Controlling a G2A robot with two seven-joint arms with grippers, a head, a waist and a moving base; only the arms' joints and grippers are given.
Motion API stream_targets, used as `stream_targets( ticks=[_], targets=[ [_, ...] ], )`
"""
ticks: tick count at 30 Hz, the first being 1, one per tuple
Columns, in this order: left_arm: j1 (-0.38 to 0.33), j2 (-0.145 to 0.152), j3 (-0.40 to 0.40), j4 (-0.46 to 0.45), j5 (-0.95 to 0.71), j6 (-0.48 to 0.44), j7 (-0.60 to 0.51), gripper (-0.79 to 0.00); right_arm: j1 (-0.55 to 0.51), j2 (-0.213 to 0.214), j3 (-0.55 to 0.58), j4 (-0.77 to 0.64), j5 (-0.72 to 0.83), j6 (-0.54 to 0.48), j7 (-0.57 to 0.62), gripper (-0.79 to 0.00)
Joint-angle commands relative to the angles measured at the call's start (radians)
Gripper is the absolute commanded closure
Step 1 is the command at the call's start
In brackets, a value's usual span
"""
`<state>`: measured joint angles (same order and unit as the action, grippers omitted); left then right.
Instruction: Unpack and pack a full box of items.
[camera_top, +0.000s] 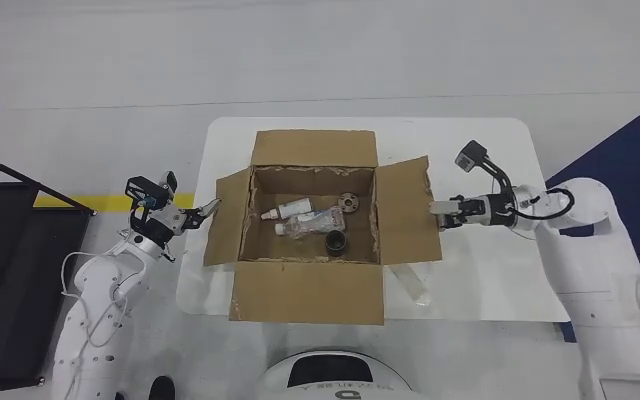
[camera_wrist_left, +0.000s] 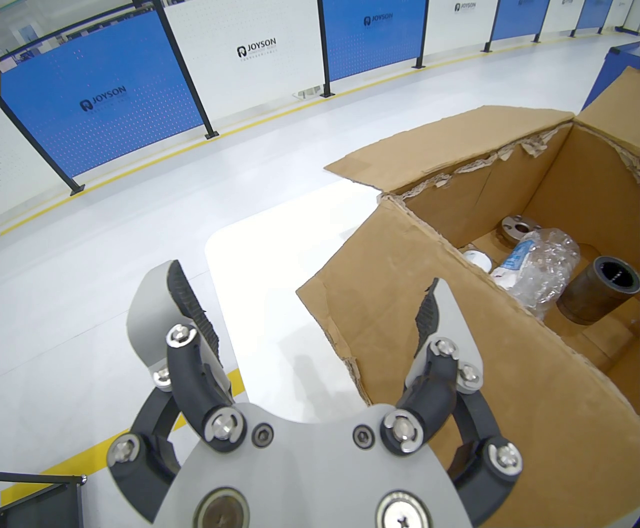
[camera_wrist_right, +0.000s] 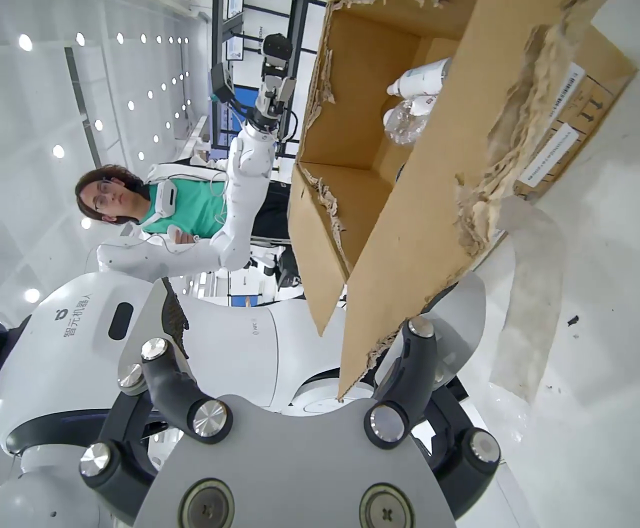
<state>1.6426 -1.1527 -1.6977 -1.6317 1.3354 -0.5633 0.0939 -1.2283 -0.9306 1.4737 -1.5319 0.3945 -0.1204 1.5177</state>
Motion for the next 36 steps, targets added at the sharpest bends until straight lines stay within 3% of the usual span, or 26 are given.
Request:
stream_targets(
  ticks=[1,4,9,16,28,36],
  targets=[
    [0.000,0.000,0.000,0.000,0.000,0.000,0.000,-0.785,0.004,-0.001,-0.019,-0.047,-0.009,0.005,-0.013,-0.785],
    [0.000,0.000,0.000,0.000,0.000,0.000,0.000,-0.785,0.011,-0.005,-0.052,-0.113,-0.003,0.020,-0.042,-0.785],
    [0.000,0.000,0.000,0.000,0.000,0.000,0.000,-0.785,0.029,-0.014,-0.145,-0.207,-0.146,0.045,-0.183,-0.785],
    [0.010,0.002,-0.008,0.014,-0.006,0.012,-0.004,-0.785,0.109,-0.036,-0.313,-0.201,-0.303,0.088,-0.283,-0.785],
    [0.055,0.011,-0.058,0.129,0.071,0.082,0.068,-0.785,0.229,-0.070,-0.475,-0.135,-0.371,0.149,-0.319,-0.785],
    [0.063,0.028,-0.063,0.199,0.215,0.035,0.103,-0.785,0.299,-0.096,-0.575,-0.114,-0.424,0.177,-0.332,-0.785]
  ],
)
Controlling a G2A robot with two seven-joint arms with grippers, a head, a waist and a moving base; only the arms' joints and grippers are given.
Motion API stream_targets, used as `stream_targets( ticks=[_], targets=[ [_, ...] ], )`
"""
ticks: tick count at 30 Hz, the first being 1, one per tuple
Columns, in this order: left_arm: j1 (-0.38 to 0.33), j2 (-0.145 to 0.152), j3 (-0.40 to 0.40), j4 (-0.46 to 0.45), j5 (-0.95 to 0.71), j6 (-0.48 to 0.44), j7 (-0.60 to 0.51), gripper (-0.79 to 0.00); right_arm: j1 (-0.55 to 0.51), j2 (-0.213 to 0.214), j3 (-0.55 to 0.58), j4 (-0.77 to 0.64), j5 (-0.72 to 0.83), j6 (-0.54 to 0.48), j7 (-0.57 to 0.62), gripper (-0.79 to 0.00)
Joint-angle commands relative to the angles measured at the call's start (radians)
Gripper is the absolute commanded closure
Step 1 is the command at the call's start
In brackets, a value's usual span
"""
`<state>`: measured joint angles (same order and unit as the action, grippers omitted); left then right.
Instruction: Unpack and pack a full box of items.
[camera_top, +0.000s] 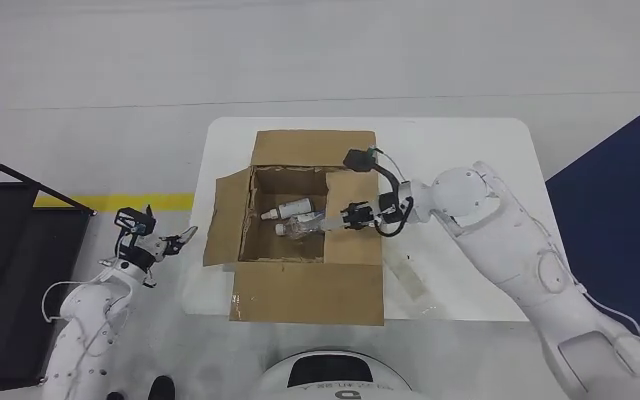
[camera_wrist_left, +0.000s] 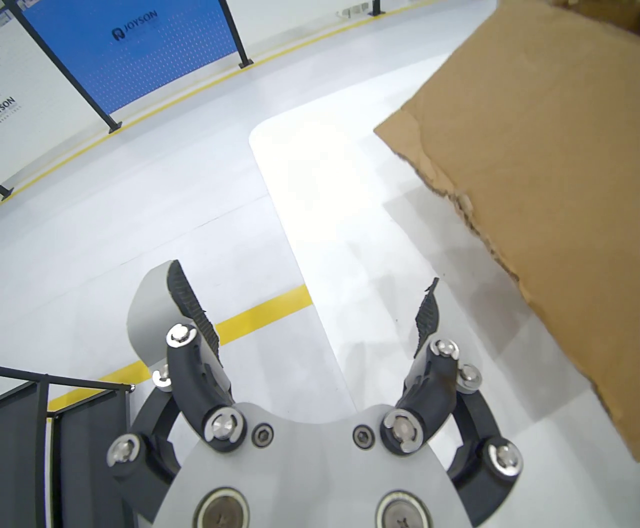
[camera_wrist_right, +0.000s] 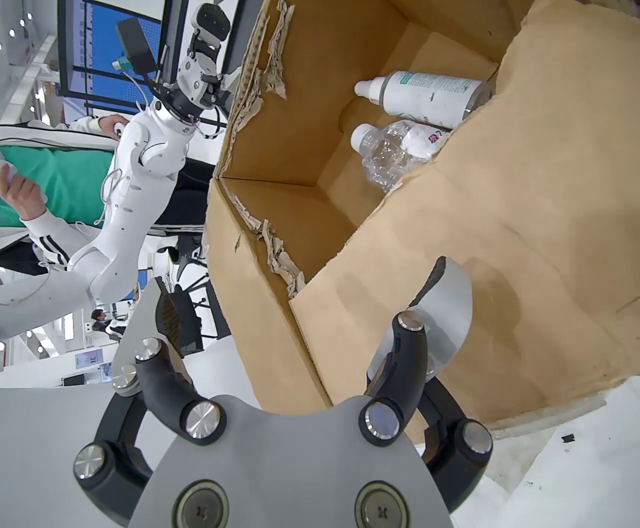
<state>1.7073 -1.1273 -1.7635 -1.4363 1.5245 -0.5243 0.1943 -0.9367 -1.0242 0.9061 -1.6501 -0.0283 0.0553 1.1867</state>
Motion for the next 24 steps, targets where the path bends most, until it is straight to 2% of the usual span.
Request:
stream_targets(
  ticks=[1,11,16,24],
  targets=[
    [-0.003,0.004,0.006,0.008,0.044,-0.007,0.007,-0.785,0.014,-0.005,-0.014,0.009,-0.001,0.003,-0.001,-0.785],
    [-0.031,0.013,0.082,-0.001,0.188,-0.039,0.024,-0.785,0.045,-0.016,-0.030,0.028,0.009,0.007,-0.020,-0.785],
    [-0.049,0.008,0.089,0.009,0.121,0.004,0.070,-0.785,0.045,-0.016,-0.029,0.028,0.009,0.008,-0.023,-0.785],
    [-0.068,0.003,0.056,0.033,-0.033,0.058,0.125,-0.785,0.045,-0.016,-0.029,0.028,0.009,0.008,-0.023,-0.785]
  ],
)
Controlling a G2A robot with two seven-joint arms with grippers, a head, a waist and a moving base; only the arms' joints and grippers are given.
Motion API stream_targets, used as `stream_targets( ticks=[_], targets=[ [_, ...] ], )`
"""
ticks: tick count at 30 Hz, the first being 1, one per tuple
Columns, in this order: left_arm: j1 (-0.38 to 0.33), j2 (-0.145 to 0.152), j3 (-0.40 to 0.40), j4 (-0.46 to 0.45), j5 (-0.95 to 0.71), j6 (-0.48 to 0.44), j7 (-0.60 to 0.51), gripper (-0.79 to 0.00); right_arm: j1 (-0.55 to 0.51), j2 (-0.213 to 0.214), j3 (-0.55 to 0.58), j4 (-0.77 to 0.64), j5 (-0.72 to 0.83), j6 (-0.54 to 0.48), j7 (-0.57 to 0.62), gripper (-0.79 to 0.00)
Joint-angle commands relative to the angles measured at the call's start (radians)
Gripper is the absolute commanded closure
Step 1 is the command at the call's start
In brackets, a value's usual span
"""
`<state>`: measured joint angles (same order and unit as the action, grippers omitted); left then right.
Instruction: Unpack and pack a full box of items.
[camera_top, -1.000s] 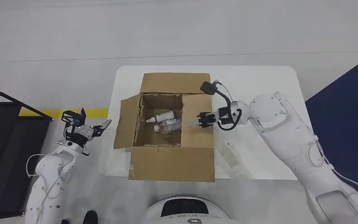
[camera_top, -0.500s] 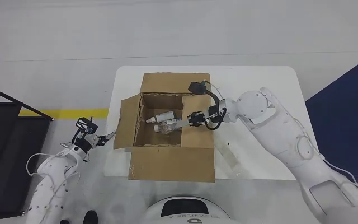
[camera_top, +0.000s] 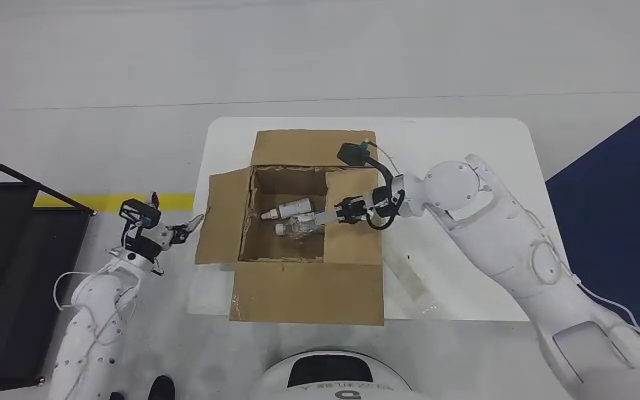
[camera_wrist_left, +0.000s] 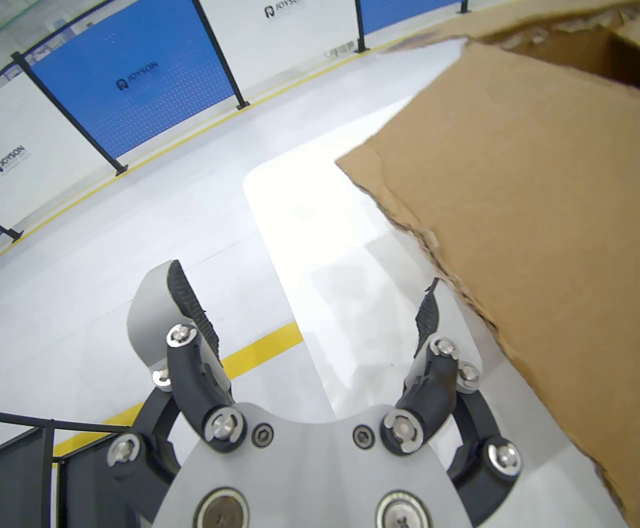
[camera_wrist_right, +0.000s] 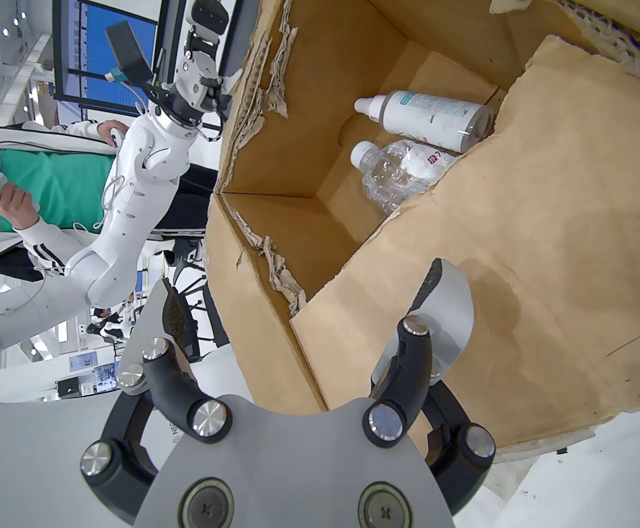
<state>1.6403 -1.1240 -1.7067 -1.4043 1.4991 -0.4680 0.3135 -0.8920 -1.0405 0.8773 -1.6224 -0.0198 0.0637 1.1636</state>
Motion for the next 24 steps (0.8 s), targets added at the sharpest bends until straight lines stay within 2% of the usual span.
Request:
stream_targets(
  ticks=[1,7,12,18,24],
  targets=[
    [-0.004,0.000,-0.002,-0.002,-0.015,-0.002,0.016,-0.785,0.000,0.000,0.000,0.000,0.000,0.000,0.000,-0.785],
    [0.002,0.001,-0.021,-0.047,-0.117,-0.064,0.051,-0.785,0.000,0.000,0.000,0.000,0.000,0.000,0.000,-0.785],
    [-0.001,0.008,-0.031,-0.070,-0.036,-0.019,-0.004,-0.785,0.000,0.000,0.000,0.000,0.000,0.000,0.000,-0.785],
    [-0.025,0.012,-0.002,0.043,0.086,0.024,0.019,-0.785,0.000,0.000,0.000,0.000,0.000,0.000,0.000,-0.785],
    [-0.049,0.012,0.062,0.116,0.158,0.016,0.059,-0.785,0.000,0.000,0.000,0.000,0.000,0.000,0.000,-0.785]
  ],
)
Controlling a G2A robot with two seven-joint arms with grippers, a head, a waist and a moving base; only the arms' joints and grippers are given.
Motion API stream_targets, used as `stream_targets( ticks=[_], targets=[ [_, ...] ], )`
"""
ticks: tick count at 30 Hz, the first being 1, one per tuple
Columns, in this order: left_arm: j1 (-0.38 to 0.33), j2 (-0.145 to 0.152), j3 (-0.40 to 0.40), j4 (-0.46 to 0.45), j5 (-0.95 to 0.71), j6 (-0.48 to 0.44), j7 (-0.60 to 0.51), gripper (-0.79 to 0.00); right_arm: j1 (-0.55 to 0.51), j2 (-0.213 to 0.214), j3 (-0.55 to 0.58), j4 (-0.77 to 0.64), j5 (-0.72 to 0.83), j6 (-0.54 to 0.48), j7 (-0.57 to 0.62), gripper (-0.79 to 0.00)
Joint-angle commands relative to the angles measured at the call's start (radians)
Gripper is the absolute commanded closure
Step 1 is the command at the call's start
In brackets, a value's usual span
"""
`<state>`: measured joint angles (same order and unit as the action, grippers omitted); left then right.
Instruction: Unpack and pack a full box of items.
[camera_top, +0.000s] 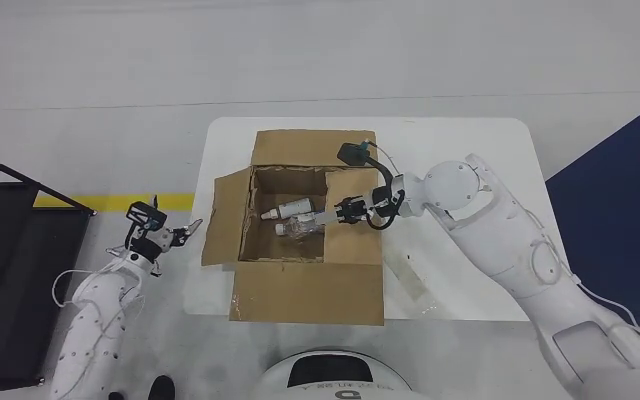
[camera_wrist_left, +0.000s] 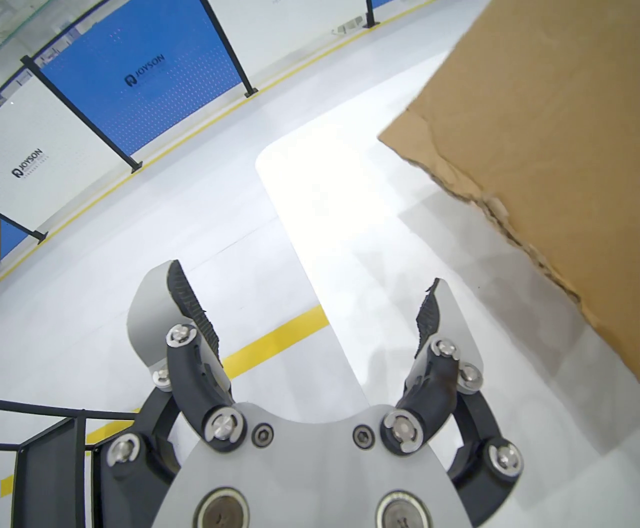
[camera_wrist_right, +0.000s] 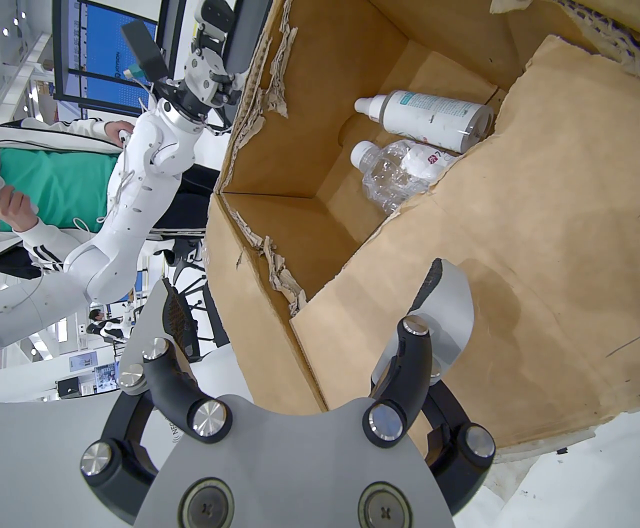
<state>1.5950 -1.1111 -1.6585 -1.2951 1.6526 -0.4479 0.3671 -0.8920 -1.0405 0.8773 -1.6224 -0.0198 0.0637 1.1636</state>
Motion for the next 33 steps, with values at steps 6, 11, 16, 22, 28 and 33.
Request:
stream_targets(
  ticks=[6,11,16,22,28,33],
  targets=[
    [-0.016,-0.007,0.080,0.010,0.033,0.011,0.023,-0.785,0.000,0.000,0.000,0.000,0.000,0.000,0.000,-0.785],
    [-0.016,-0.015,0.096,0.008,-0.063,0.000,0.075,-0.785,0.000,0.000,0.000,0.000,0.000,0.000,0.000,-0.785],
    [0.005,-0.023,0.061,-0.012,-0.244,0.026,0.131,-0.785,0.000,0.000,0.000,0.000,0.000,0.000,0.000,-0.785],
    [0.038,-0.020,0.038,-0.088,-0.238,0.057,0.180,-0.785,0.000,0.000,0.000,0.000,0.000,0.000,0.000,-0.785],
    [0.053,-0.022,0.037,-0.213,-0.272,0.050,0.148,-0.785,0.000,0.000,0.000,0.000,0.000,0.000,0.000,-0.785],
    [0.067,-0.021,0.045,-0.308,-0.261,0.049,0.087,-0.785,0.000,0.000,0.000,0.000,0.000,0.000,0.000,-0.785]
  ],
)
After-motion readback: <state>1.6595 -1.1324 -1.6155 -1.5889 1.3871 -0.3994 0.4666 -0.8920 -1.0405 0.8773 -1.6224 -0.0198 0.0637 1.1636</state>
